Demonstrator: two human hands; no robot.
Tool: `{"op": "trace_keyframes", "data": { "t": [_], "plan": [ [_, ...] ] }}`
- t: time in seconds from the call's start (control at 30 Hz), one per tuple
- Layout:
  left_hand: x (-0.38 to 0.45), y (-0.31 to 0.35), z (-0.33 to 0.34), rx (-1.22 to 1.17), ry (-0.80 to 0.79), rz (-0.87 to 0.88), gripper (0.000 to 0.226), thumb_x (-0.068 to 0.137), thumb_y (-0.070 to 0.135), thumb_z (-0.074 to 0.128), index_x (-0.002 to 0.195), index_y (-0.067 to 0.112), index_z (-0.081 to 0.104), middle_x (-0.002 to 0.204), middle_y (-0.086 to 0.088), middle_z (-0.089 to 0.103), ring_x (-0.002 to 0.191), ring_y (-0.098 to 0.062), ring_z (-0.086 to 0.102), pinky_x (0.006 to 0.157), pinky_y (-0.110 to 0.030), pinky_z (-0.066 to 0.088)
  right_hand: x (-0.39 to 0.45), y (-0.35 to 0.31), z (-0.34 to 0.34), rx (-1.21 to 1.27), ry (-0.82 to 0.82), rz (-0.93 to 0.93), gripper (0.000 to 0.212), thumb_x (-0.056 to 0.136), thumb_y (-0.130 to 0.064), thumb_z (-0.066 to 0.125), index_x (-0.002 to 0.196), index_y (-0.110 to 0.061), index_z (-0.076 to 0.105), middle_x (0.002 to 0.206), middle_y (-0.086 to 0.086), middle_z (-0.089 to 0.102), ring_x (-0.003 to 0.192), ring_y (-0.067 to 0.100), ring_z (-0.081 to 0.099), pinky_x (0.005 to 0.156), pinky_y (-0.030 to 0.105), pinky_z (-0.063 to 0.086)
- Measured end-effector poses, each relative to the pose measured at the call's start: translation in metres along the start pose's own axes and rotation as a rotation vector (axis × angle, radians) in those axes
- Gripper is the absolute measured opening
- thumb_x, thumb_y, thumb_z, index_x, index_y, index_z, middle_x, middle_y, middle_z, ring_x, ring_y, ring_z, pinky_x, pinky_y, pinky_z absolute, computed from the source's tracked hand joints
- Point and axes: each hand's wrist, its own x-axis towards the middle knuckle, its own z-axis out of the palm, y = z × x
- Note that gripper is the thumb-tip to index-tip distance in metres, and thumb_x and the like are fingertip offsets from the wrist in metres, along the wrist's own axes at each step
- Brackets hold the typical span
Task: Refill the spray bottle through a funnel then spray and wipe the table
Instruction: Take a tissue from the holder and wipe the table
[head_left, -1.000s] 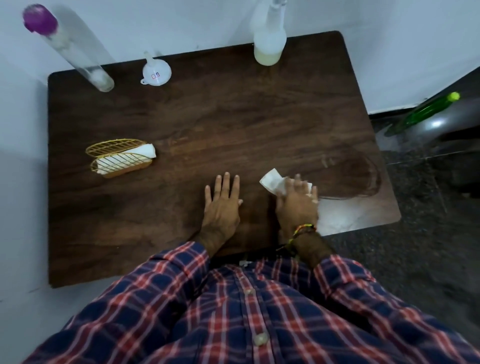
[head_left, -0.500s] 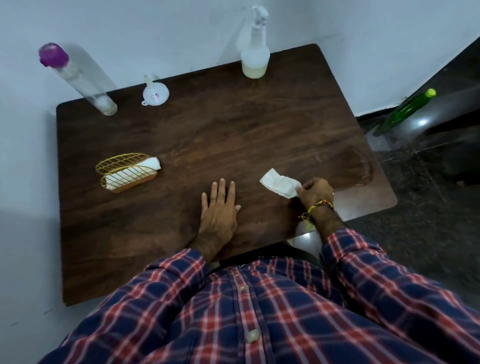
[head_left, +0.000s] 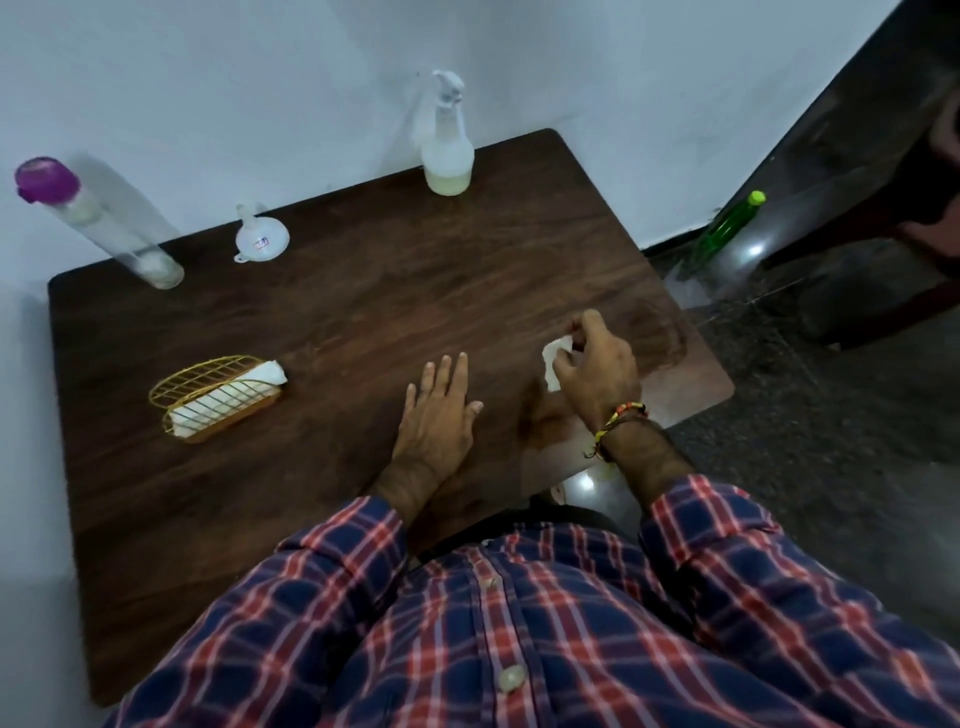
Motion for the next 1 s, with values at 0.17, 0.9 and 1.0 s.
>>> {"op": "trace_keyframes", "data": {
  "t": [0.17, 0.9, 1.0],
  "plan": [
    [0.019, 0.008, 0.000, -0.074, -0.008, 0.034, 0.063, 0.102, 0.034, 0.044, 0.155, 0.018, 0.015, 0.164, -0.006, 0.011, 0.151, -0.024, 0.008, 0.122, -0.042, 0.012, -0.004, -0.008, -0.025, -0.105, 0.041, -0.081, 0.025, 0.085, -0.016, 0.065, 0.108, -0.017, 0.055, 0.097, 0.002, 0.067, 0.093, 0.029, 0.064, 0.077, 0.046, 0.054],
    [0.219, 0.249, 0.083, 0.193, -0.106, -0.044, 0.081, 0.096, 0.044, 0.051, 0.156, 0.015, 0.006, 0.163, -0.014, -0.008, 0.150, -0.032, -0.008, 0.120, -0.053, 0.002, 0.144, 0.199, -0.166, 0.277, 0.297, 0.148, 0.028, 0.078, -0.009, 0.074, 0.103, -0.020, 0.068, 0.081, -0.008, 0.065, 0.080, 0.015, 0.066, 0.075, 0.028, 0.053],
    [0.261, 0.272, 0.085, 0.181, -0.055, -0.170, 0.085, 0.095, 0.052, 0.047, 0.156, 0.013, 0.004, 0.163, -0.016, -0.006, 0.150, -0.034, -0.006, 0.119, -0.056, 0.001, 0.186, 0.229, -0.166, 0.263, 0.215, 0.140, 0.026, 0.078, -0.010, 0.073, 0.102, -0.019, 0.068, 0.084, -0.005, 0.068, 0.084, 0.020, 0.068, 0.077, 0.032, 0.054]
  ]
}}
